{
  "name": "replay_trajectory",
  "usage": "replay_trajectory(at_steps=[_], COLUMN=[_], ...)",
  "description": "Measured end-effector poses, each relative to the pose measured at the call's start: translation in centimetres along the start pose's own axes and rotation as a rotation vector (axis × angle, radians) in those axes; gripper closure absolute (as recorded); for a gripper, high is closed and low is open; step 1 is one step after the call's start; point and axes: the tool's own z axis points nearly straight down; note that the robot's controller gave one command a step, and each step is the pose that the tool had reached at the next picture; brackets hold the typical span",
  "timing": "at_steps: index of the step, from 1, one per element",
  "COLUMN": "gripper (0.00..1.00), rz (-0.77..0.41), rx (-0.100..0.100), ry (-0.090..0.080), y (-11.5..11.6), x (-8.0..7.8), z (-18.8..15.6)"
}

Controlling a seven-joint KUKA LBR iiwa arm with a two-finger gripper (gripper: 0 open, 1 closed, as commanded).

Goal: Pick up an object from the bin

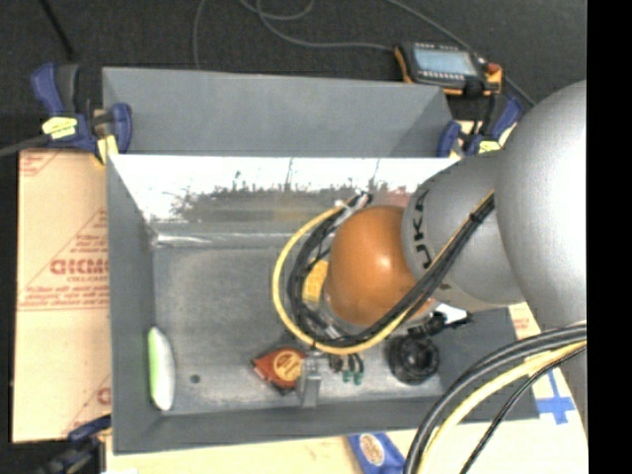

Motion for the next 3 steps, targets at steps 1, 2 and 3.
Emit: replay_trajectory(at_steps=[1,2,3], gripper=[1.00,1.00,1.00], rz=[0.040,0.041,0.028], rx=[0.002,0.001,-0.007], ry=[0.010,0.010,0.006], y=[2.0,2.0,-0.8], x=[-1.4,-1.5,-3.8], z=[0.4,0.4,0.3])
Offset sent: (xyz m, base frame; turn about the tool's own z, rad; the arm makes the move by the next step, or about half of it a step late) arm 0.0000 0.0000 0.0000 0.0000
